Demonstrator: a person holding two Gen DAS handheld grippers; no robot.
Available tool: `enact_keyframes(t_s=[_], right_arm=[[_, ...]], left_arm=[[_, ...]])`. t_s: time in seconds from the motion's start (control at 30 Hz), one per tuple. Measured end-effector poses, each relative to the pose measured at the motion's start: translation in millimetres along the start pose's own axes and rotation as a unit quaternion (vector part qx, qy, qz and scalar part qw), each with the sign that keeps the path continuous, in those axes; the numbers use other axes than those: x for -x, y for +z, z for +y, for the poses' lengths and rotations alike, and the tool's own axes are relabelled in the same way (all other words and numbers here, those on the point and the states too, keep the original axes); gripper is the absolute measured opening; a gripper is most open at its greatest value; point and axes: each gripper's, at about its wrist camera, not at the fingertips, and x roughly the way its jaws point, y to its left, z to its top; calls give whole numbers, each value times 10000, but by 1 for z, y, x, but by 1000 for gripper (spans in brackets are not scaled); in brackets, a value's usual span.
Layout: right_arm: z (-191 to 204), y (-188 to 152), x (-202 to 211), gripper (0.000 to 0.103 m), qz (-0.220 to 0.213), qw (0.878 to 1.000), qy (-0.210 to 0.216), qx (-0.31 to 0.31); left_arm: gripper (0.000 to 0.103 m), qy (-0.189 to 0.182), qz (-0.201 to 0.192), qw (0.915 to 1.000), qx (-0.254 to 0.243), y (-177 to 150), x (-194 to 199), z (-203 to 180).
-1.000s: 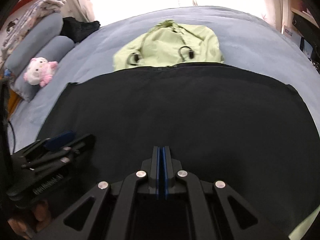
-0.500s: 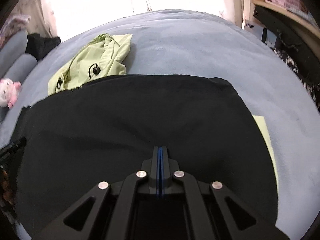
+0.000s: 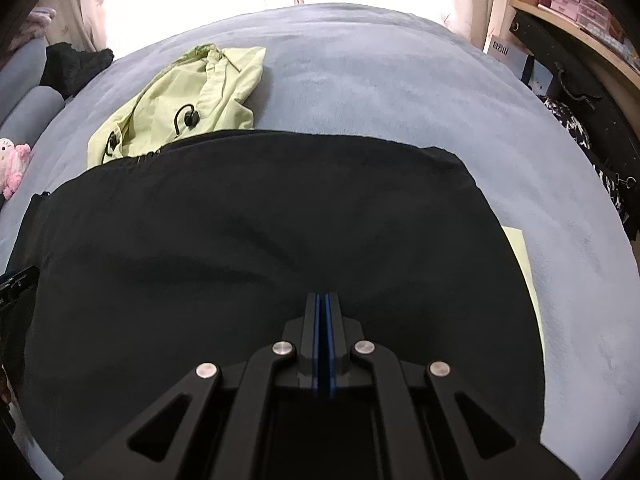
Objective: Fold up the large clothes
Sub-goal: 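Grasp the green hood with both tools and lift it up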
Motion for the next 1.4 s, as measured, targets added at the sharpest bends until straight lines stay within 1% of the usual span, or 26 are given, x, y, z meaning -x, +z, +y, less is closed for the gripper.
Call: enact_keyframes(t_s=[0.1,0.2,0.3,0.37,0.5,0.53,0.6,0.67,0.77,0.93,1.0,1.03,1.1,1.13,1.17,1.2,1.3,1.33,1.4], right_arm=[[-1,6,-1,3,274,9996,-9,-77],[0,14,-5,3,603,9981,-55,-87],[6,24,-7,3,840,9964,-134,54],[9,33,0,3,819,9965,-79,142],[18,59,20,3,576,9976,51,372],[20,68,24,5,514,9979,95,376],[21,88,29,11,400,9984,240,313],[25,109,31,23,288,9987,332,271],[37,143,26,27,134,9989,355,281],[58,195,-5,28,6,9985,433,349],[61,213,-25,28,63,9983,498,280],[61,219,-34,28,81,9982,547,221],[62,232,-55,28,82,9981,589,168],[63,237,-66,28,104,9982,565,197],[64,240,-76,28,164,9982,545,202],[62,242,-83,28,214,9980,558,192],[60,246,-108,28,410,9959,809,58],[61,247,-118,28,457,9949,894,38],[66,248,-130,28,498,9950,870,44]], left_arm=[[83,-114,287,9994,-171,5,-1,1],[83,-96,510,9975,-483,15,0,1],[83,-41,586,9966,-582,29,3,4],[83,3,549,9968,-573,40,7,6],[83,-52,421,9973,-595,70,17,6],[83,-65,386,9973,-618,80,18,3],[83,-89,315,9974,-649,98,18,-2],[83,-107,219,9970,-740,120,15,-16],[83,-149,113,9960,-869,149,7,-34],[83,-314,-54,9958,-859,201,-22,-62],[83,-215,-107,9963,-822,217,-37,-68],[83,-192,-116,9965,-802,218,-42,-69],[83,-118,-74,9974,-709,230,-63,-67],[83,-152,-12,9981,-603,235,-75,-65],[83,-194,43,9984,-534,236,-81,-62],[83,-384,174,9984,-380,240,-92,-58],[83,-807,458,9956,-131,246,-115,-54],[83,-888,502,9947,-101,247,-121,-54],[83,-932,488,9944,-90,248,-128,-56]])
